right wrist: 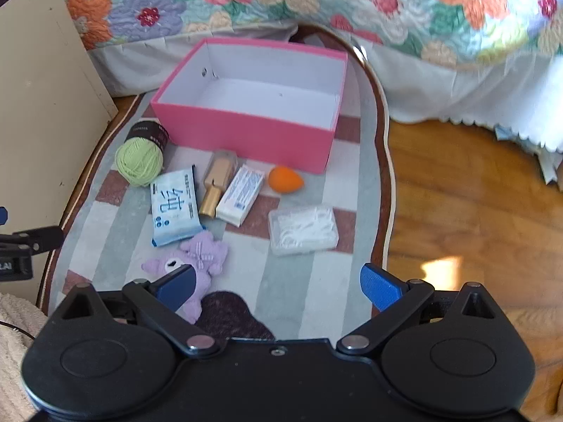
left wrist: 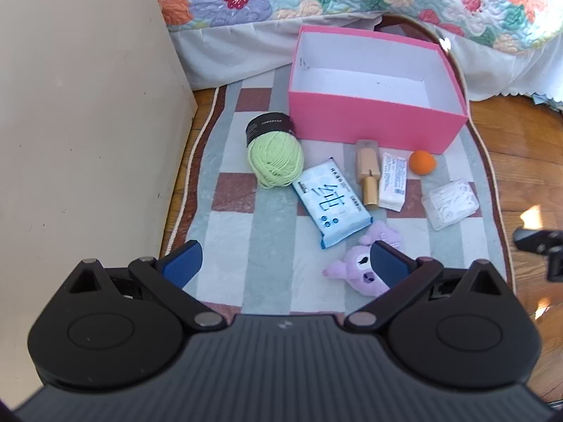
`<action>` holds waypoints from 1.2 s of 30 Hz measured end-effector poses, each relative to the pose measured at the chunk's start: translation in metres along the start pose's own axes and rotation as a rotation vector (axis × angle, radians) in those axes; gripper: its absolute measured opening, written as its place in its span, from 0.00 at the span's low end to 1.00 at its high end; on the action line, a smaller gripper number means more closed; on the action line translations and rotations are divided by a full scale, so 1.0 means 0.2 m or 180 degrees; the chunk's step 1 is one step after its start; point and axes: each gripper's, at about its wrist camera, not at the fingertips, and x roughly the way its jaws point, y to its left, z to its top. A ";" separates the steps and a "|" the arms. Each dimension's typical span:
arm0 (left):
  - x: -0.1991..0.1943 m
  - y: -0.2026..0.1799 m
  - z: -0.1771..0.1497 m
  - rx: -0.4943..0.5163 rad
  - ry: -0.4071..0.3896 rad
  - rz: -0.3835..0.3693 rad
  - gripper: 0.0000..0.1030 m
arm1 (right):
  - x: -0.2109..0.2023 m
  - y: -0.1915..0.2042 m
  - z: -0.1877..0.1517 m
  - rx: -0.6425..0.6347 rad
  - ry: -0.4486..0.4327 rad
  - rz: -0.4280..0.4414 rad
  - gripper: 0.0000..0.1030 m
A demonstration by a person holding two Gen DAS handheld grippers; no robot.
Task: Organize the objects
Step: 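Move the left tool toward the purple plush toy, then close the left gripper on the purple plush toy's head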
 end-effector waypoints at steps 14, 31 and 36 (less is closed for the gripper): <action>-0.05 0.06 0.07 0.0171 0.0052 -0.0332 1.00 | -0.11 0.03 0.02 -0.0182 -0.0059 0.0033 0.98; 0.06 -0.12 0.17 0.0535 0.0147 -0.0459 0.98 | 0.17 0.04 0.01 -0.0352 -0.0357 0.0919 0.97; 0.22 -0.19 0.19 0.0554 0.0275 -0.0515 0.98 | 0.18 0.12 -0.05 -0.0672 -0.0460 0.0942 0.97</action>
